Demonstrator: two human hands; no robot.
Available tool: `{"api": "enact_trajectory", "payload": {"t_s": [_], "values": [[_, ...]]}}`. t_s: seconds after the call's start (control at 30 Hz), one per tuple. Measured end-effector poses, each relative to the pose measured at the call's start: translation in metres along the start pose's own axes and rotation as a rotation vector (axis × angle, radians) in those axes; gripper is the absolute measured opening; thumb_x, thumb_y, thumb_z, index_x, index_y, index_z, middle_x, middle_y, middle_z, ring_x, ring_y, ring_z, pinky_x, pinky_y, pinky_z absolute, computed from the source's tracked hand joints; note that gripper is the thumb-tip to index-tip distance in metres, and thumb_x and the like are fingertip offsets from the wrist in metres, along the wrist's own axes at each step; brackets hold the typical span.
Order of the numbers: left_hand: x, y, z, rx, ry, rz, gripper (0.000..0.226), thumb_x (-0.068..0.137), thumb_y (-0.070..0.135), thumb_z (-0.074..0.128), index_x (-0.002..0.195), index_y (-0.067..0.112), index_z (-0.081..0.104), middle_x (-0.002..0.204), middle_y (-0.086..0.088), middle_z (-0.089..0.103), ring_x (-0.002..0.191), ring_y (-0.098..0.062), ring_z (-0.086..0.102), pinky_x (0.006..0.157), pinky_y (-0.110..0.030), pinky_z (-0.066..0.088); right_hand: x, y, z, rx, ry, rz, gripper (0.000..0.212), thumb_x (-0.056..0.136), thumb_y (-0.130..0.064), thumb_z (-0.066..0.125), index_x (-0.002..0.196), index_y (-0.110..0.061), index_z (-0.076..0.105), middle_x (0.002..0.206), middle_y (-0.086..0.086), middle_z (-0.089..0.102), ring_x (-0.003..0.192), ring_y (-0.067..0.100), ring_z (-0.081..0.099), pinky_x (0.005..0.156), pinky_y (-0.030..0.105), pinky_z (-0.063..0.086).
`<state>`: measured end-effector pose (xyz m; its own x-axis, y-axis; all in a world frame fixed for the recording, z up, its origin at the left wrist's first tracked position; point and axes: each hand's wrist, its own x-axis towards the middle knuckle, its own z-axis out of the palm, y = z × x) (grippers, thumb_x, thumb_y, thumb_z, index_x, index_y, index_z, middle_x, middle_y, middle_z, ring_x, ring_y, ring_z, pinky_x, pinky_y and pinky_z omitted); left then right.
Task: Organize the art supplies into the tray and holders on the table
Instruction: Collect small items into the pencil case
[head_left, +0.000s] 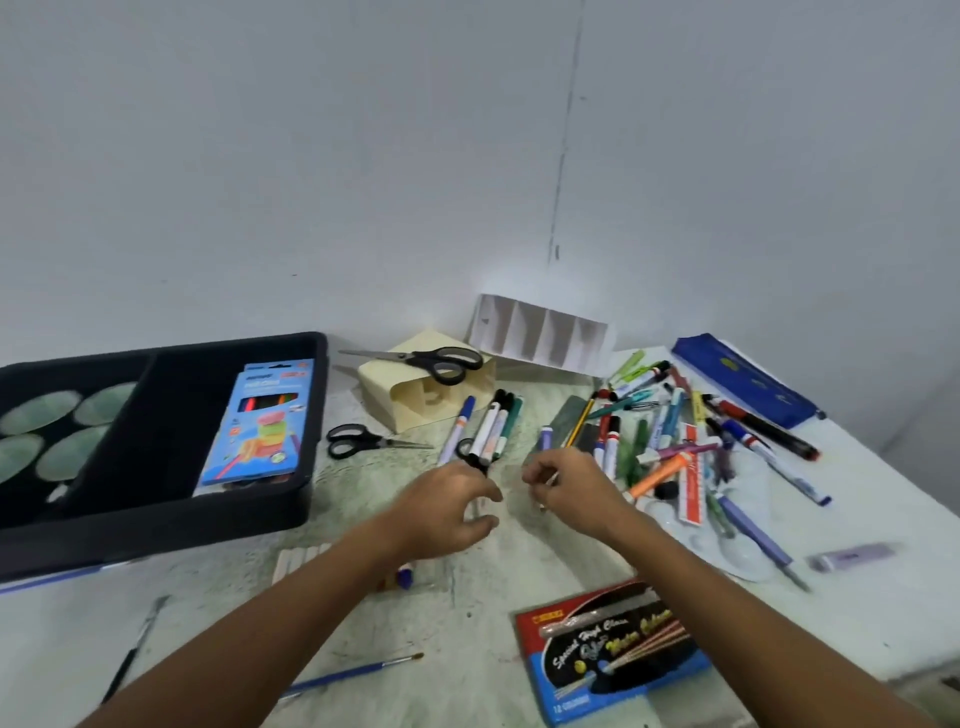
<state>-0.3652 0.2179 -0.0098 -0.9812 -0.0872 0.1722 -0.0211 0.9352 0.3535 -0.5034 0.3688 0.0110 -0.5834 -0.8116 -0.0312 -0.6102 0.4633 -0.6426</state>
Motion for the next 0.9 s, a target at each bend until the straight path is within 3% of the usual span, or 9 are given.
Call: {"api": "enact_trajectory", "payload": {"t_s": [0.2, 0.33, 0.4, 0.53, 0.7, 0.9], "values": [[0.056, 0.032, 0.025, 0.095, -0.036, 0.056, 0.042, 0.089, 0.037, 0.063, 0.126, 0.017, 0.062, 0.123, 0.0, 0.063, 0.117, -0.017, 0.049, 0.097, -0.034, 0.041, -0.004, 0.047, -0.04, -0.232, 0.118, 0.058, 0.016, 0.087, -0.012, 0.064, 0.101, -0.015, 0.07, 0.105, 0.003, 0.067, 0.094, 0.018, 0.06, 0.08, 0.035, 0.052], [0.074, 0.038, 0.042, 0.201, -0.111, 0.05, 0.058, 0.091, 0.044, 0.056, 0.141, 0.016, 0.047, 0.147, -0.003, 0.043, 0.14, -0.02, 0.028, 0.112, -0.038, 0.027, 0.003, 0.064, -0.039, -0.42, 0.083, 0.0, 0.038, 0.087, -0.025, 0.064, 0.124, -0.016, 0.063, 0.129, 0.004, 0.059, 0.122, 0.024, 0.043, 0.098, 0.035, 0.042], [0.077, 0.037, 0.048, 0.253, -0.167, 0.03, 0.058, 0.094, 0.049, 0.051, 0.142, 0.018, 0.044, 0.152, -0.005, 0.036, 0.144, -0.023, 0.022, 0.115, -0.044, 0.022, 0.008, 0.068, -0.036, -0.475, 0.059, -0.037, 0.045, 0.087, -0.036, 0.064, 0.127, -0.016, 0.06, 0.134, 0.003, 0.055, 0.123, 0.025, 0.04, 0.098, 0.036, 0.038], [0.072, 0.032, 0.056, 0.275, -0.22, 0.009, 0.058, 0.096, 0.052, 0.042, 0.144, 0.02, 0.039, 0.156, -0.005, 0.031, 0.146, -0.023, 0.017, 0.117, -0.049, 0.018, 0.017, 0.07, -0.031, -0.556, 0.045, -0.121, 0.04, 0.085, -0.046, 0.06, 0.115, -0.019, 0.065, 0.12, -0.001, 0.062, 0.108, 0.021, 0.042, 0.08, 0.03, 0.032], [0.063, 0.029, 0.056, 0.245, -0.187, 0.036, 0.063, 0.097, 0.051, 0.042, 0.148, 0.015, 0.036, 0.159, -0.006, 0.026, 0.148, -0.023, 0.014, 0.118, -0.044, 0.014, 0.027, 0.071, -0.031, -0.61, 0.056, -0.088, 0.034, 0.088, -0.036, 0.064, 0.118, -0.019, 0.066, 0.12, 0.001, 0.063, 0.113, 0.023, 0.042, 0.089, 0.033, 0.038], [0.055, 0.024, 0.057, 0.177, -0.132, 0.053, 0.062, 0.097, 0.051, 0.046, 0.147, 0.015, 0.04, 0.158, -0.003, 0.029, 0.149, -0.021, 0.016, 0.118, -0.037, 0.019, 0.028, 0.072, -0.03, -0.589, 0.076, 0.005, 0.036, 0.084, -0.036, 0.071, 0.118, -0.024, 0.065, 0.119, 0.002, 0.064, 0.114, 0.025, 0.042, 0.089, 0.037, 0.04]]}}
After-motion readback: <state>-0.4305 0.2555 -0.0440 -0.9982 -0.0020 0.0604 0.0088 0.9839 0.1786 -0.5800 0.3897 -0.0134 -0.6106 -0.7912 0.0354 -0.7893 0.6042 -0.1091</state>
